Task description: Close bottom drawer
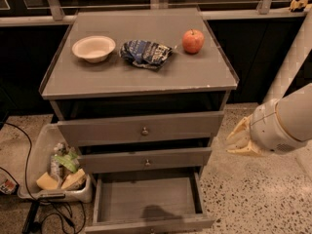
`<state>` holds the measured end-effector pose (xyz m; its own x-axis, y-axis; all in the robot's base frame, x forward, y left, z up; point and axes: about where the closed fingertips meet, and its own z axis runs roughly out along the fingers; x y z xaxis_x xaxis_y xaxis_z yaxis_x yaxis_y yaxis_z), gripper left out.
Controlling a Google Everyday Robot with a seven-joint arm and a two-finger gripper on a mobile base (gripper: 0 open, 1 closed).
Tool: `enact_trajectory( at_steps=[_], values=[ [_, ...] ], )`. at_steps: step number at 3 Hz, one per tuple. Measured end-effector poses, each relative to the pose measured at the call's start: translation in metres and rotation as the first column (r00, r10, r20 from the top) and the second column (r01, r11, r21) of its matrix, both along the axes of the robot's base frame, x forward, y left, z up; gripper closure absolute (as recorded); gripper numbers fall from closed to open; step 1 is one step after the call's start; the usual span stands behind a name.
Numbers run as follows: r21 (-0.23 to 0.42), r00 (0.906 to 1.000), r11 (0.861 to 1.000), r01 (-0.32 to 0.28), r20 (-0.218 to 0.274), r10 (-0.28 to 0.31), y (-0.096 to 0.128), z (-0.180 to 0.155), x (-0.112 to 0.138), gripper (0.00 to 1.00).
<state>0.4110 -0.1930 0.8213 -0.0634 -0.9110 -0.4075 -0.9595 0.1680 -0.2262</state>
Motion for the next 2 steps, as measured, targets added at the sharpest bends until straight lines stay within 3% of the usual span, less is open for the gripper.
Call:
enact_trajectory(
  at_steps=[1,2],
  values=[
    [0.008,0.9986,0.999,0.031,-0.043,-0.03,0.003,-0.03,-0.005,1.0],
    [0.011,0.9933,0.998,0.068,-0.094,-0.067,0.008,-0.096,-0.016,1.0]
  ],
)
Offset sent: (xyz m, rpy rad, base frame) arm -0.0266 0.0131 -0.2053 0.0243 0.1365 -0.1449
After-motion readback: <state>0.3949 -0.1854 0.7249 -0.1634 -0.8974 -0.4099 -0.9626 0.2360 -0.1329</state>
